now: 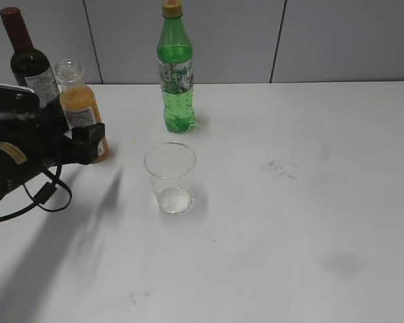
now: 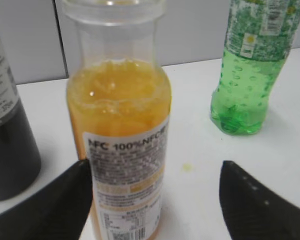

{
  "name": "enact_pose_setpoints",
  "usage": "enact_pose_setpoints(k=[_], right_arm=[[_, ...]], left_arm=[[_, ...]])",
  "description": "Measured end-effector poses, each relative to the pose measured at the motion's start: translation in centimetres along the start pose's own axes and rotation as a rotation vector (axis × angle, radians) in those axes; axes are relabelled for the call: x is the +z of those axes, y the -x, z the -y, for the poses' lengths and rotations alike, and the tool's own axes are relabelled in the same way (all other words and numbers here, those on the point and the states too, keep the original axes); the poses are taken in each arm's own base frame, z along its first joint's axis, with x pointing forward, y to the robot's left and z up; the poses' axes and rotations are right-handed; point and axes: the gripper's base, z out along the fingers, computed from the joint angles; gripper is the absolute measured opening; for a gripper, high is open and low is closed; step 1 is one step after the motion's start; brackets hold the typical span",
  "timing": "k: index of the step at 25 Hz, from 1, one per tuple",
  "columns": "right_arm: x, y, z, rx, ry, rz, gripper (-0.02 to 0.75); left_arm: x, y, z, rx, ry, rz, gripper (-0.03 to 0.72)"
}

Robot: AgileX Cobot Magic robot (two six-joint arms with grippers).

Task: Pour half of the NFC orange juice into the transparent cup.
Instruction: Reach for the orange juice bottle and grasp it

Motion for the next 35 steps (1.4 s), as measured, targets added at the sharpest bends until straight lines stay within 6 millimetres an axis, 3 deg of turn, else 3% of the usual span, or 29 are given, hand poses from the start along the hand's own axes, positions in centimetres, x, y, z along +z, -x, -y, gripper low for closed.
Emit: enact_pose_setpoints(k=[7, 21, 28, 35], right_arm=[[0.0, 0.0, 0.0, 0.000, 0.000, 0.000, 0.570], [0.0, 0.0, 0.0, 0.000, 0.000, 0.000, 0.570], [0.0, 0.0, 0.0, 0.000, 0.000, 0.000, 0.570], [0.0, 0.0, 0.0, 0.000, 0.000, 0.000, 0.570]], left_arm=[[2.9, 0.3, -0.4, -0.032, 0.030, -0.006, 0.610], [6.7, -0.1, -0.6, -0.076, 0.048, -0.018, 0.610], [7.0, 0.1, -1.1, -0.110, 0.086, -0.006, 0.610], [7.4, -1.1, -1.1, -0.109, 0.087, -0.024, 0.597]])
